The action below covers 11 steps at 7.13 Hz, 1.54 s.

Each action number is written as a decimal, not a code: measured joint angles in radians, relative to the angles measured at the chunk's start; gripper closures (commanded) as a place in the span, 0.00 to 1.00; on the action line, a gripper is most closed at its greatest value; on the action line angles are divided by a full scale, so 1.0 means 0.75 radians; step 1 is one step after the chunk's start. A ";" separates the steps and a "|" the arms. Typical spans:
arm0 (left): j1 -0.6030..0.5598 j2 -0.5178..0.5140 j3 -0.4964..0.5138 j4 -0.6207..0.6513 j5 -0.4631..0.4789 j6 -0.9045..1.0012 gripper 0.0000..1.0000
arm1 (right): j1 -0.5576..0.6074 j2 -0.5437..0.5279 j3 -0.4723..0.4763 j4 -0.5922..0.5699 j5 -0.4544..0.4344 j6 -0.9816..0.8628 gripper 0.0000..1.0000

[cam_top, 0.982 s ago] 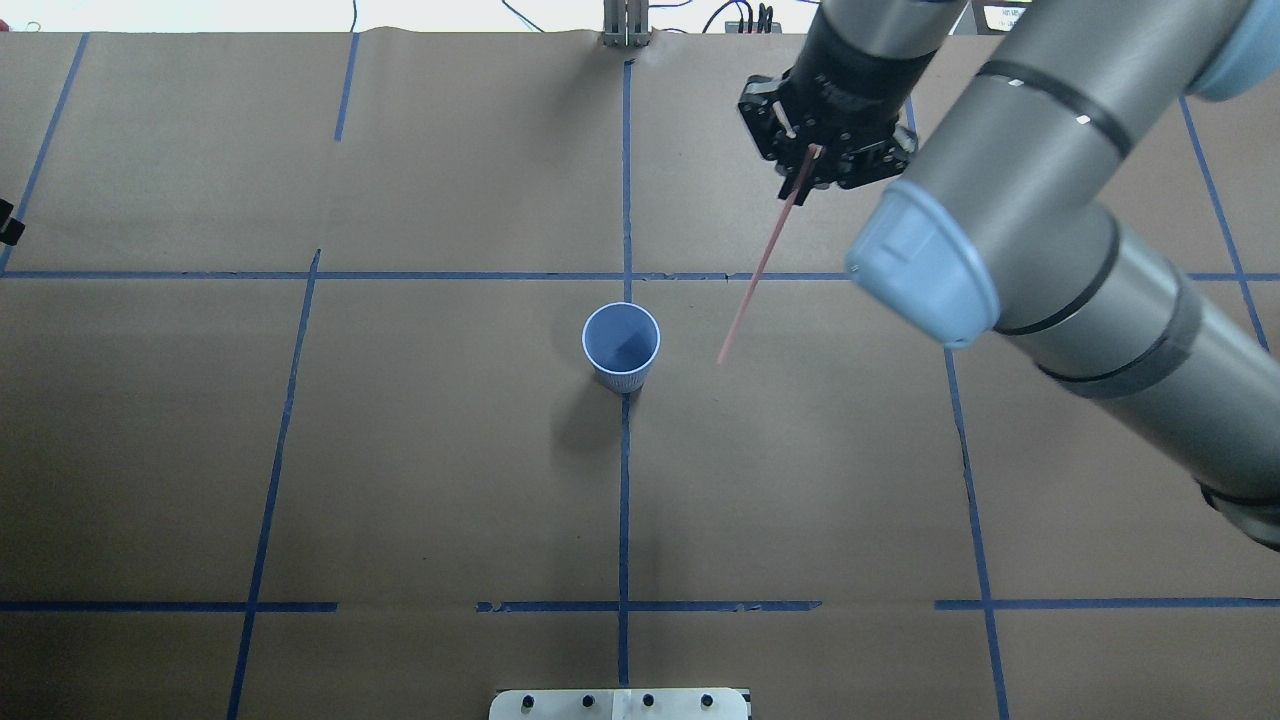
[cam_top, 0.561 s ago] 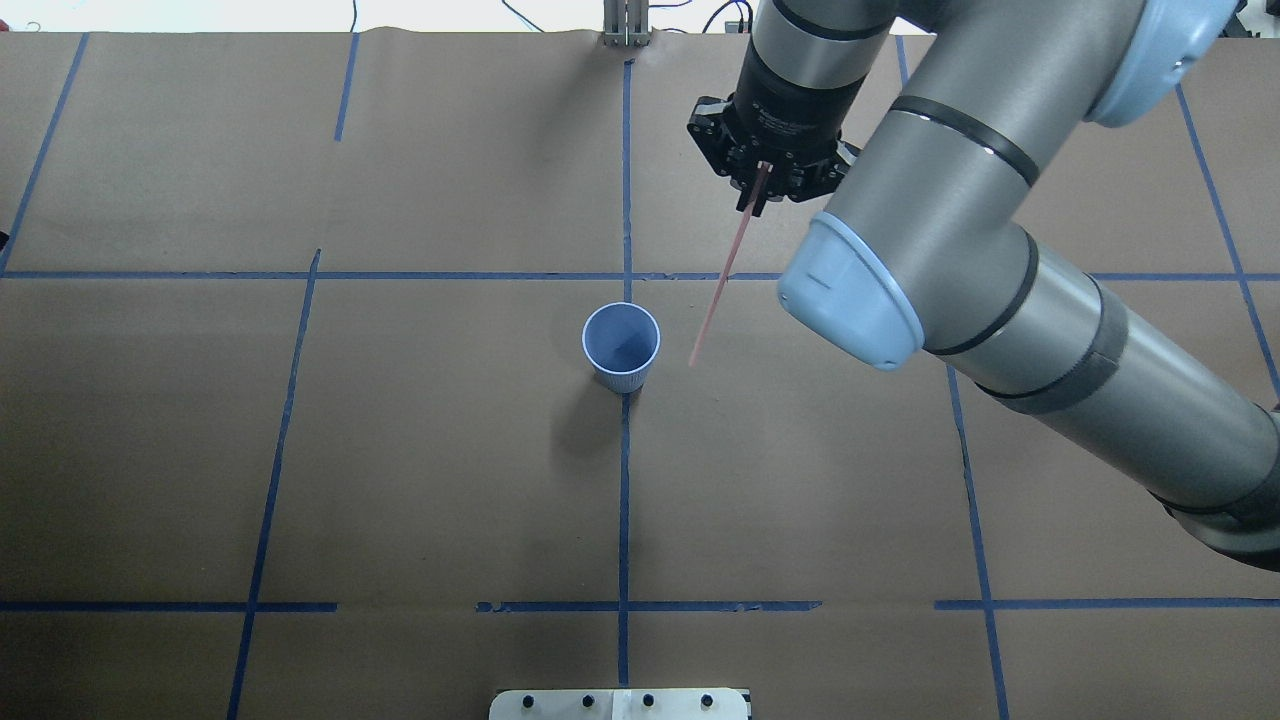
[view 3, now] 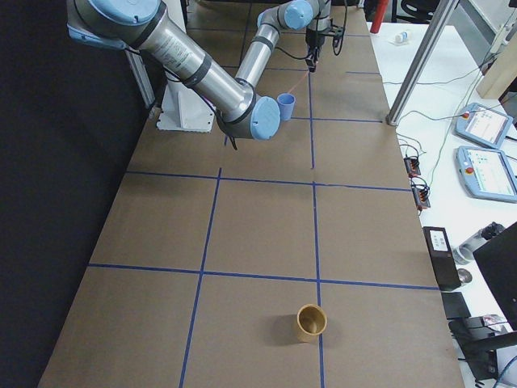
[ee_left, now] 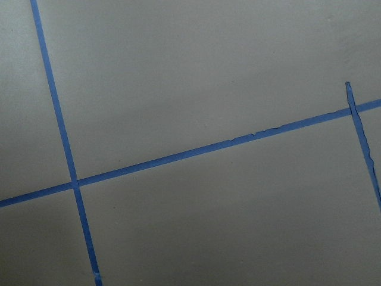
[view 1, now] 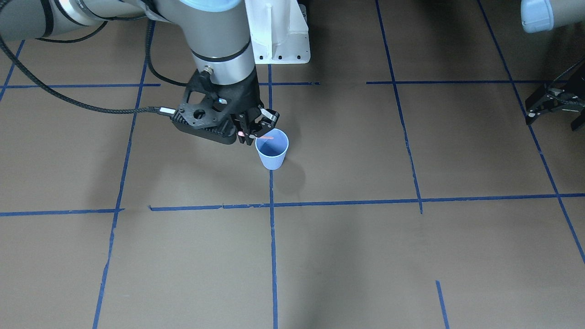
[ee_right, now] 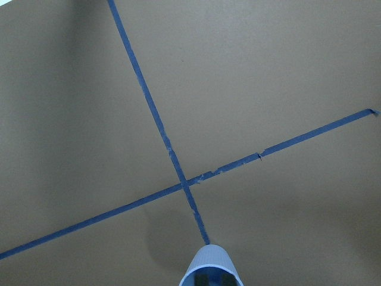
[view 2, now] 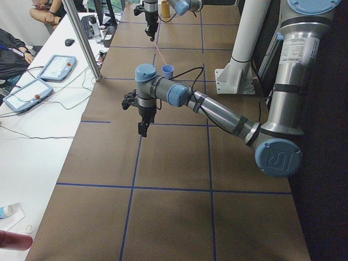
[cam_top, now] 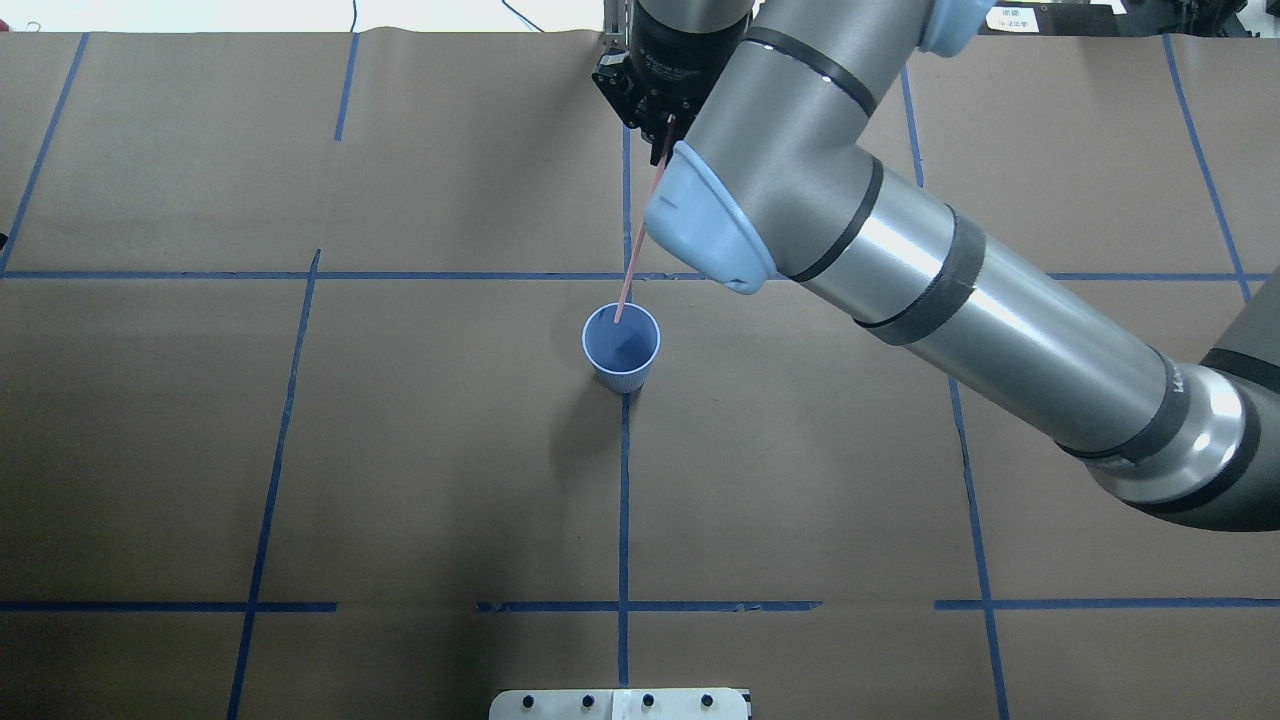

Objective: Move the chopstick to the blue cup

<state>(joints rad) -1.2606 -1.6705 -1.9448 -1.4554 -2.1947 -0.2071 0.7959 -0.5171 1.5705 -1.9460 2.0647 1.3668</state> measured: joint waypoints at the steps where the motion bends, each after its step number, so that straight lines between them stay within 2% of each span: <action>1: 0.001 0.000 0.001 0.000 0.000 0.000 0.00 | -0.035 0.001 -0.016 0.002 -0.040 0.001 1.00; 2: 0.001 0.000 0.001 0.000 0.001 0.000 0.00 | -0.066 -0.004 -0.023 0.003 -0.076 0.002 0.93; 3: 0.001 0.000 0.002 0.001 0.001 0.000 0.00 | -0.082 -0.007 -0.025 0.003 -0.093 0.002 0.30; 4: 0.001 0.000 0.002 0.000 0.001 0.000 0.00 | -0.088 -0.007 -0.026 0.005 -0.100 0.002 0.00; 8: -0.001 -0.003 0.005 0.001 0.001 0.000 0.00 | -0.084 -0.011 -0.002 0.052 -0.105 0.002 0.00; 9: -0.007 -0.003 0.008 0.003 0.002 0.000 0.00 | -0.053 -0.045 0.055 0.038 -0.100 -0.007 0.00; 10: -0.036 -0.004 0.014 0.009 0.001 0.019 0.00 | -0.003 -0.151 0.187 0.013 -0.092 -0.049 0.00; 11: -0.101 -0.005 0.044 0.018 -0.014 0.084 0.00 | 0.073 -0.351 0.397 -0.010 -0.086 -0.181 0.00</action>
<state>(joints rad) -1.3363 -1.6745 -1.9116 -1.4422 -2.2050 -0.1440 0.8507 -0.7807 1.8682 -1.9534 2.0004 1.2311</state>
